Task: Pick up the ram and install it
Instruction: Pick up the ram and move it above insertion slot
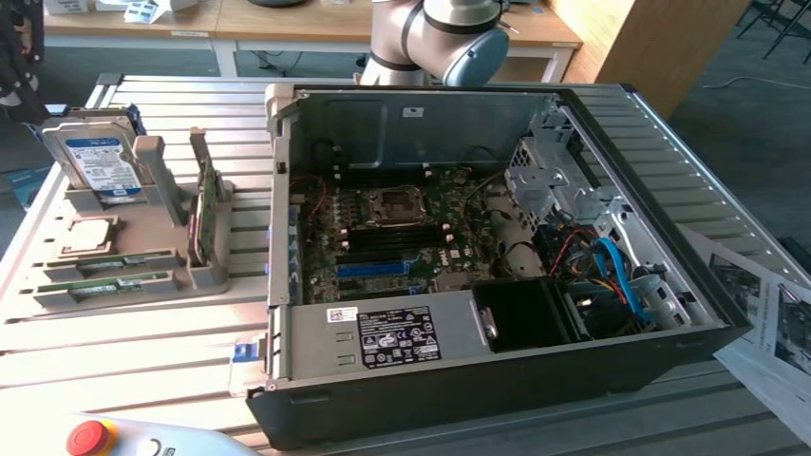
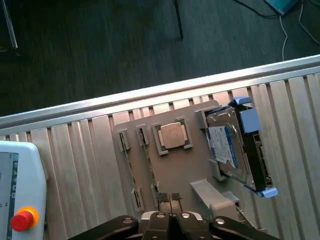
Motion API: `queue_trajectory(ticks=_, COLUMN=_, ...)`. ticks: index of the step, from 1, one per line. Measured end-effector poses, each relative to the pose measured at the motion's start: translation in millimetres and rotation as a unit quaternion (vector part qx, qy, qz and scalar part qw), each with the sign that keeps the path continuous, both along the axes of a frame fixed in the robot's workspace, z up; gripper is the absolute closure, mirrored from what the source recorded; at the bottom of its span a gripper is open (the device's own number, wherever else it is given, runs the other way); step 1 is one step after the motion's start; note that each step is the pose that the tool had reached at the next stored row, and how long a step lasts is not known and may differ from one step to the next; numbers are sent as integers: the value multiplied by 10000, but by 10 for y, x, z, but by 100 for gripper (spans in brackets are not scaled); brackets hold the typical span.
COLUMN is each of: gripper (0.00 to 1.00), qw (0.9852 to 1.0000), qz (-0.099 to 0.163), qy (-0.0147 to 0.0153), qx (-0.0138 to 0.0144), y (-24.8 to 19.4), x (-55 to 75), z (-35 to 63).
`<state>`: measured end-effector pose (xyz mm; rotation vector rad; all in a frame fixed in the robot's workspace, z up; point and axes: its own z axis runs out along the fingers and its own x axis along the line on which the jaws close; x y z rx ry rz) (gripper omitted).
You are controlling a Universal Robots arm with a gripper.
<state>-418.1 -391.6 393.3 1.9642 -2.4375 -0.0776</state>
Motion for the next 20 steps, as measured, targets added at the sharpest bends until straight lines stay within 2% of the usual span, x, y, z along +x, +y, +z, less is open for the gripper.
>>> queue_trajectory(ticks=4, gripper=90, qw=9995, qz=302, qy=0, qx=0, y=0, x=0, z=0)
queue_trajectory(ticks=7, gripper=90, qw=9986, qz=531, qy=0, qx=0, y=0, x=0, z=0)
queue_trajectory(ticks=15, gripper=90, qw=9941, qz=1086, qy=0, qx=0, y=0, x=0, z=0)
queue_trajectory(ticks=16, gripper=90, qw=9936, qz=1132, qy=0, qx=0, y=0, x=0, z=0)
queue_trajectory(ticks=20, gripper=90, qw=9935, qz=1143, qy=0, qx=0, y=0, x=0, z=0)
